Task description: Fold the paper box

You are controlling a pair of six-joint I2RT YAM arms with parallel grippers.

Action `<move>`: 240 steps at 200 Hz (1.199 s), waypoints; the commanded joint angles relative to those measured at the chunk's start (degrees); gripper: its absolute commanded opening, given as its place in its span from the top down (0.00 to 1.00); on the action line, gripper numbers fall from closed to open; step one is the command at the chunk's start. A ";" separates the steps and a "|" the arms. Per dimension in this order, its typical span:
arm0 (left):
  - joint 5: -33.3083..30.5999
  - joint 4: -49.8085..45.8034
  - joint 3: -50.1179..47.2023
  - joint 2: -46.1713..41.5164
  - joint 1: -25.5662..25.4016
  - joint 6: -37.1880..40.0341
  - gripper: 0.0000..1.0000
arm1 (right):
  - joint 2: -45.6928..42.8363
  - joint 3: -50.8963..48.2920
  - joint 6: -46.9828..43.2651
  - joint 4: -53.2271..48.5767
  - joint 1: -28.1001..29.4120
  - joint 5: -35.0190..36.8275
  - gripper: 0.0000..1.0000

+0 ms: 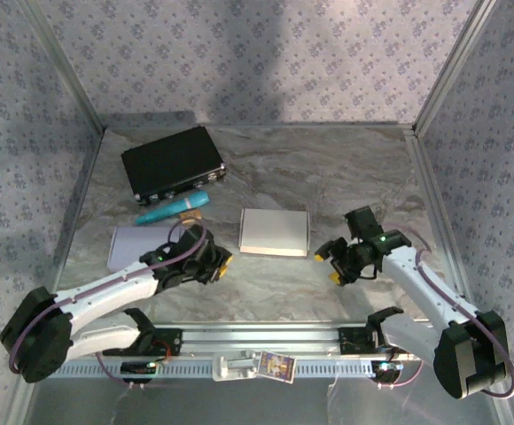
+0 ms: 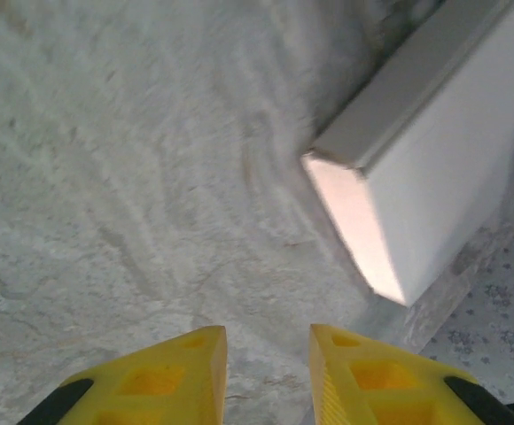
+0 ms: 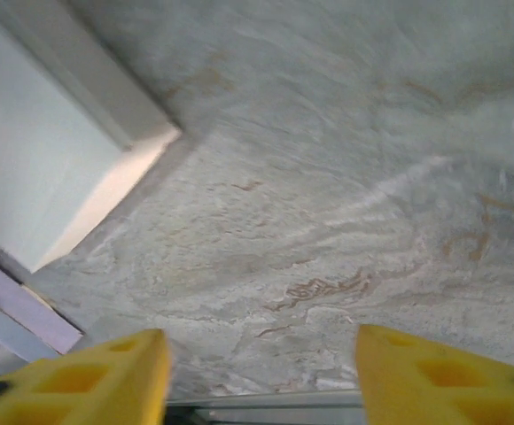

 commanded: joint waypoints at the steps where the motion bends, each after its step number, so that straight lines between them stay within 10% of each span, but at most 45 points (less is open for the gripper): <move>1: -4.67 -11.63 10.45 -2.77 2.90 15.12 0.30 | -2.17 7.37 -8.99 -3.54 -0.94 9.05 0.01; 3: -5.06 -12.63 11.15 -2.89 3.21 16.61 0.08 | -2.44 8.06 -9.56 -3.66 -0.97 9.84 0.01; 7: -6.04 -14.32 12.63 -3.15 3.83 19.43 0.01 | -2.87 9.26 -10.53 -4.49 -1.05 12.09 0.01; 57: -19.44 -22.94 16.72 -13.01 12.40 41.48 0.00 | -12.88 15.79 -22.36 -4.95 -1.35 39.91 0.01; 86: -43.54 -35.03 17.74 -15.66 14.71 41.57 0.00 | -20.51 5.40 -31.23 10.39 -1.38 57.87 0.01; 116: -54.86 -17.72 5.72 -21.15 16.04 68.46 0.00 | -22.58 -6.67 -51.01 26.67 -1.61 64.97 0.01; 163: -34.87 3.62 -10.86 -25.27 32.46 87.74 0.00 | -13.52 -18.30 -59.08 47.82 -6.48 53.97 0.01; 240: -17.03 32.21 -18.19 -10.65 47.24 86.59 0.00 | 4.66 -23.38 -58.90 73.05 -14.83 43.41 0.01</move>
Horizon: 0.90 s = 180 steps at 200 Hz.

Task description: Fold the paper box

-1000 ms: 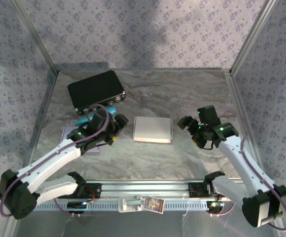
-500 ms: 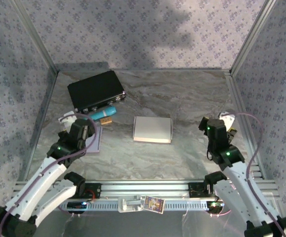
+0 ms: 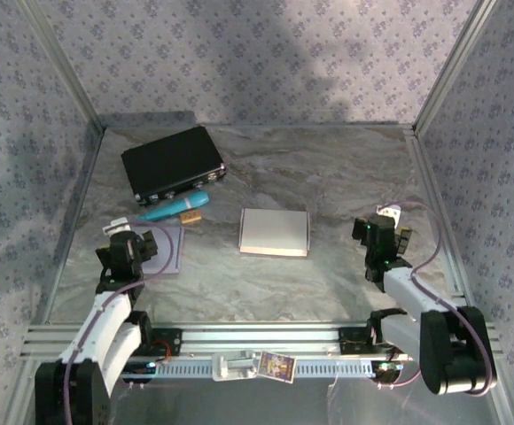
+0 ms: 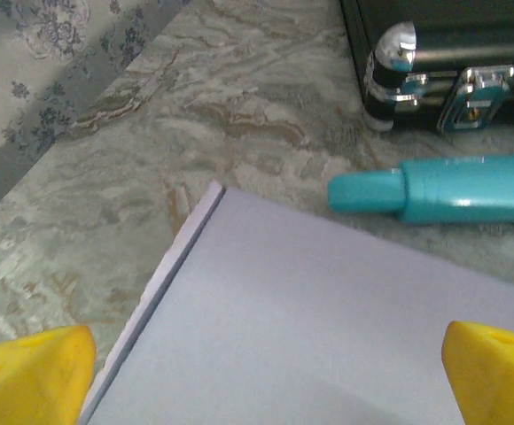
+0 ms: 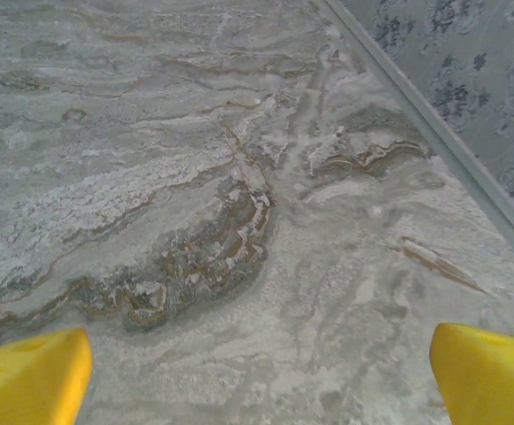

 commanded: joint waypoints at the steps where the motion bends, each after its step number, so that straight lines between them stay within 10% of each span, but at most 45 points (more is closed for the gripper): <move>1: 8.57 13.38 2.06 6.32 2.14 1.94 0.00 | 2.58 -0.44 -0.42 12.26 -1.80 -3.85 0.01; 128: 21.68 42.13 11.61 42.32 3.33 8.20 0.00 | 21.76 3.41 -5.96 30.38 -8.21 -16.03 0.01; 180: 20.79 42.95 11.26 42.54 3.58 7.40 0.00 | 25.71 5.70 -8.06 30.01 -5.75 -12.74 0.01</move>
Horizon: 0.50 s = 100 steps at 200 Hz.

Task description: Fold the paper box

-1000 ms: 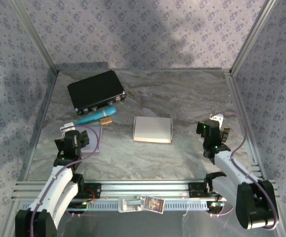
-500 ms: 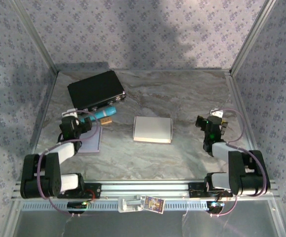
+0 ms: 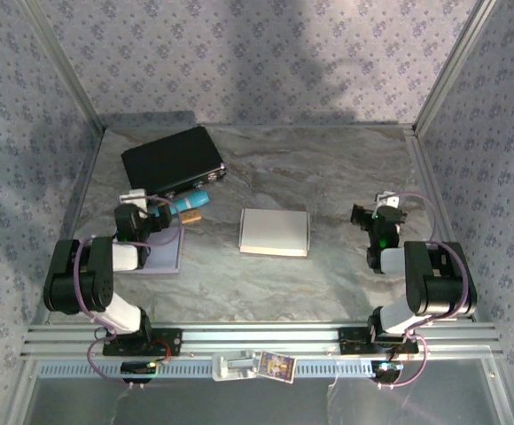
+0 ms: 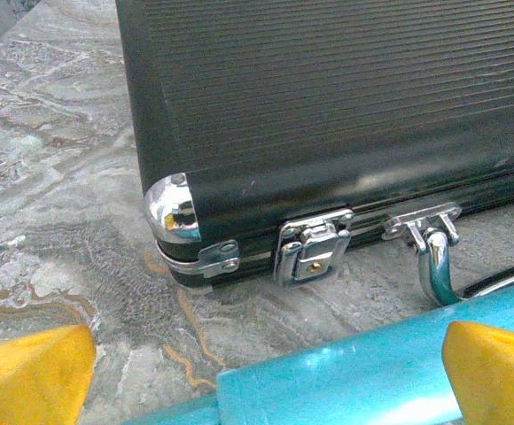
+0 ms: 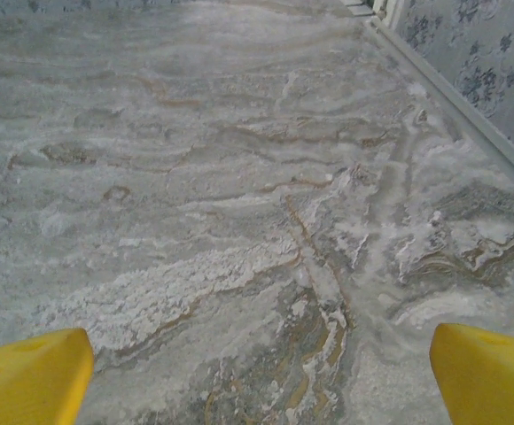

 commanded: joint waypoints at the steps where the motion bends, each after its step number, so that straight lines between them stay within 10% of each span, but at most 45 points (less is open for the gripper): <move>1: 1.61 3.36 1.16 -0.02 0.55 0.73 0.00 | 0.85 2.77 -2.44 -0.03 1.52 1.39 0.01; 100: -0.61 0.74 2.70 0.08 -2.11 3.51 0.00 | 0.80 2.92 -2.47 -0.35 1.52 1.22 0.01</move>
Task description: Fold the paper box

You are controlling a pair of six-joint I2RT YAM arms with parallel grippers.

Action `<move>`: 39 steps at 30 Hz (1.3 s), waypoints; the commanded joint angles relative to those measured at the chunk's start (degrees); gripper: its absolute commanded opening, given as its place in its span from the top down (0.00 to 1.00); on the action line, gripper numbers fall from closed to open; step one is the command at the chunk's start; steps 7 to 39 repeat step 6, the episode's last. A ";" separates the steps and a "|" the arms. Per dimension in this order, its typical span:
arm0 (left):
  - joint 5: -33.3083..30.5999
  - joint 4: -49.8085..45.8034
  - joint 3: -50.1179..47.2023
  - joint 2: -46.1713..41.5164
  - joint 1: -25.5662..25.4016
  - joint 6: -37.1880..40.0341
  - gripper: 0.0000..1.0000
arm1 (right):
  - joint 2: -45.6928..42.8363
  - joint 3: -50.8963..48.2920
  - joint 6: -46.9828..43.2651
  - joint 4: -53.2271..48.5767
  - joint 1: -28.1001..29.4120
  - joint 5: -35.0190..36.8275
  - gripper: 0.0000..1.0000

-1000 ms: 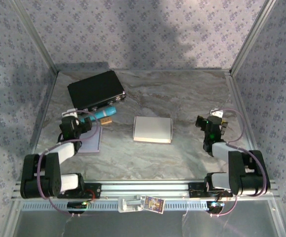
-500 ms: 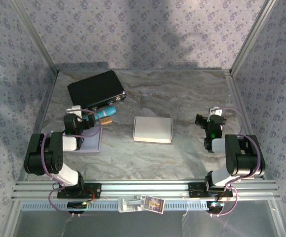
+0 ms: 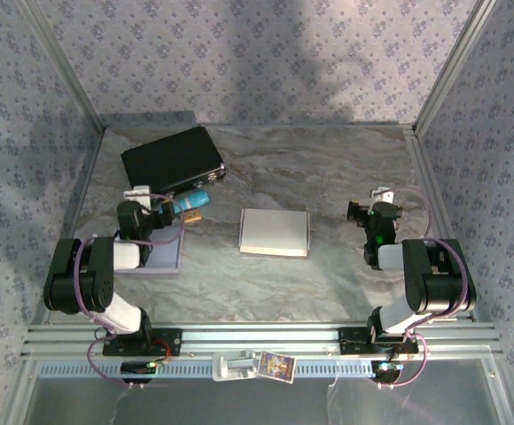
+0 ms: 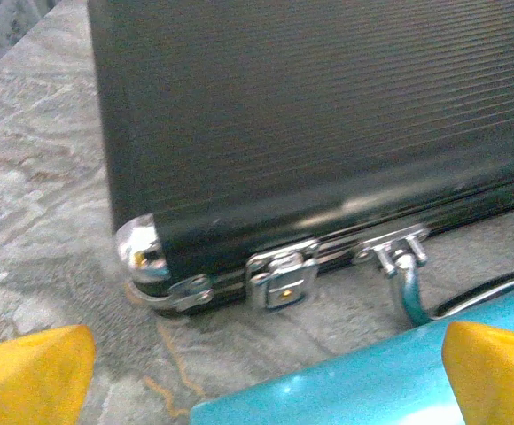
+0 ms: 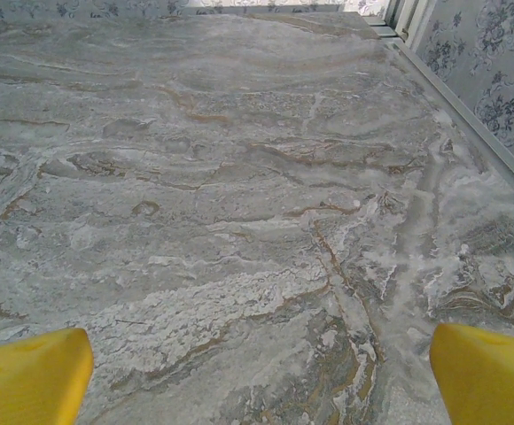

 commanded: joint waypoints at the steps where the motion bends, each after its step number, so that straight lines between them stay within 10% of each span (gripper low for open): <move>1: -0.50 0.15 1.36 0.05 -0.11 1.41 0.00 | 0.27 1.04 -0.80 -0.10 -0.09 0.67 0.01; 39: -0.48 0.15 1.35 0.10 -0.14 1.36 0.00 | 0.26 0.63 -1.02 0.77 0.22 1.26 0.01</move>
